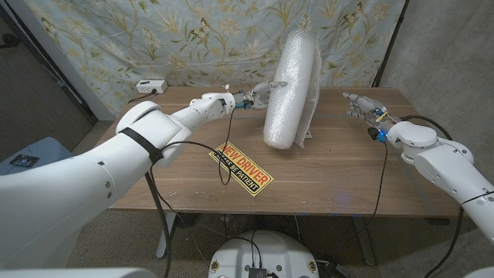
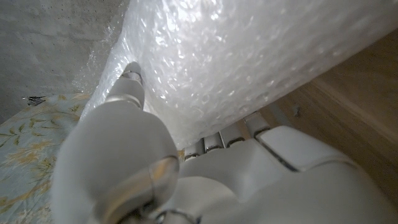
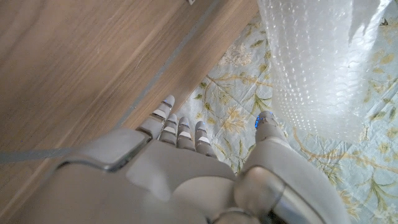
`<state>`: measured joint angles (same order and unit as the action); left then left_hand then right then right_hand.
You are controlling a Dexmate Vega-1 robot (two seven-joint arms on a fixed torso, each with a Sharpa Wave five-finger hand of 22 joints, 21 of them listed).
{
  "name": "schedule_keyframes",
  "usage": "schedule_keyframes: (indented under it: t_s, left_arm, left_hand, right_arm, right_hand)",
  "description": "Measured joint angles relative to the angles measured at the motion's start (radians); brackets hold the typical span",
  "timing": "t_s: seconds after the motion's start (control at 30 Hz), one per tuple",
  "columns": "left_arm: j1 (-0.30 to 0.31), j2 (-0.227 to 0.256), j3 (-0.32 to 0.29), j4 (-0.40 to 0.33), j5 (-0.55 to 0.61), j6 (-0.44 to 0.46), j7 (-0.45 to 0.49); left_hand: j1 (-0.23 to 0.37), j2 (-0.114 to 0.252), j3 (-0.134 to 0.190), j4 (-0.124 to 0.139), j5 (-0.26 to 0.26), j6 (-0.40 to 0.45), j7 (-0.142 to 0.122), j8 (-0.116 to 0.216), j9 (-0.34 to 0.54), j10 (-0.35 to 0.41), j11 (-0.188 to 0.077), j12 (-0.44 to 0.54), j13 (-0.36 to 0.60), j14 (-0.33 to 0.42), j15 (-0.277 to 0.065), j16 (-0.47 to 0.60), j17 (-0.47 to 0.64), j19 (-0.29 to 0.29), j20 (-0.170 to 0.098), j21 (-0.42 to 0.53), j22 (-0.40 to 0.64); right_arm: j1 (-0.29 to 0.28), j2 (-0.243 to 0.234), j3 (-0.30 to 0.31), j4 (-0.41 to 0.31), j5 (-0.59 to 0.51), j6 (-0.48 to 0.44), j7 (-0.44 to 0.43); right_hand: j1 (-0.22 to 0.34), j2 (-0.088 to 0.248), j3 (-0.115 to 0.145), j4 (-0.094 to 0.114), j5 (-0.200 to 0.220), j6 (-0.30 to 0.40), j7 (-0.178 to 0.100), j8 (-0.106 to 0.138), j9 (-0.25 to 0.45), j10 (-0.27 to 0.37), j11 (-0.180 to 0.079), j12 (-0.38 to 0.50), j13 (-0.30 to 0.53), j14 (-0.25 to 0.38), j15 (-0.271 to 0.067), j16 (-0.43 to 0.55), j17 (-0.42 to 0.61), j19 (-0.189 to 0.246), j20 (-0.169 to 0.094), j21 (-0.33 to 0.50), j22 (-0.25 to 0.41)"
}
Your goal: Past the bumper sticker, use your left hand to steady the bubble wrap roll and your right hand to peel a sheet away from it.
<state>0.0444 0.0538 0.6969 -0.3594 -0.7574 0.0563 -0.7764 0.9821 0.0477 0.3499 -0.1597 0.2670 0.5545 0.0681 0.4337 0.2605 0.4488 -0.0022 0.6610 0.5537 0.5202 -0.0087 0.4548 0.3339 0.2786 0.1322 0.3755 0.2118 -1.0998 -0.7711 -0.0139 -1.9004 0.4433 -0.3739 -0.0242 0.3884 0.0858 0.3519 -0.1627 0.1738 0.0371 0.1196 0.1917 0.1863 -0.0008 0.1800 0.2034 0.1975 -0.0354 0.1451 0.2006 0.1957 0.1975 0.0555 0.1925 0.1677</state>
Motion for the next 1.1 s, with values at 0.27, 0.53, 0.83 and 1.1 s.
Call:
schedule_keyframes:
  t_s: [0.27,0.53,0.83,1.1]
  left_arm:
    - [0.019,0.011,-0.005,-0.003,-0.028,0.008,-0.029]
    - [0.034,0.019,-0.011,-0.011,-0.052,0.024,-0.043]
    - [0.046,0.021,-0.016,-0.013,-0.077,0.044,-0.046]
    - [0.053,0.016,-0.020,-0.006,-0.089,0.056,-0.029]
  left_hand:
    - [0.000,0.000,0.000,0.000,0.000,0.001,0.001,0.002,0.000,0.000,0.000,-0.001,0.005,0.000,0.000,0.000,0.000,0.000,0.000,0.000,0.000]
    - [-0.002,0.002,0.000,0.000,0.007,0.002,0.002,0.003,0.000,0.000,0.000,-0.002,0.006,0.000,0.000,0.000,0.000,0.000,0.000,0.006,0.000]
    - [-0.003,0.003,0.000,0.000,0.007,0.003,0.003,0.004,0.000,0.004,0.004,-0.005,0.007,0.000,0.000,0.000,0.000,0.000,0.000,0.006,0.000]
    - [-0.003,0.003,0.000,0.000,0.011,0.003,0.003,0.004,0.000,0.004,0.003,-0.008,0.014,0.000,0.000,0.000,0.000,0.000,0.000,0.006,0.000]
  right_arm:
    - [0.014,-0.028,-0.008,0.008,0.004,-0.015,0.020]
    - [0.014,-0.057,-0.008,0.008,0.010,-0.027,0.043]
    - [-0.004,-0.091,0.015,-0.018,0.019,-0.042,0.069]
    - [-0.026,-0.110,0.042,-0.051,0.025,-0.066,0.087]
  right_hand:
    - [0.000,0.000,0.000,0.000,0.000,0.000,0.000,0.000,0.000,0.000,0.000,0.000,0.000,0.000,0.000,0.000,0.000,0.000,0.000,0.000,0.000]
    - [0.000,0.000,0.000,0.000,0.000,0.000,0.000,0.000,0.000,0.000,0.000,0.000,0.000,0.004,0.004,0.000,0.000,0.000,0.000,0.000,0.000]
    - [0.000,0.000,-0.003,0.003,0.000,0.000,0.000,0.000,0.000,0.004,0.004,0.000,0.000,0.004,0.004,0.000,0.000,-0.005,0.006,0.000,0.000]
    - [0.000,0.000,-0.003,0.003,0.000,0.000,0.000,0.000,0.000,0.000,0.011,0.000,0.005,0.002,0.013,0.000,0.000,0.002,0.013,0.000,0.000]
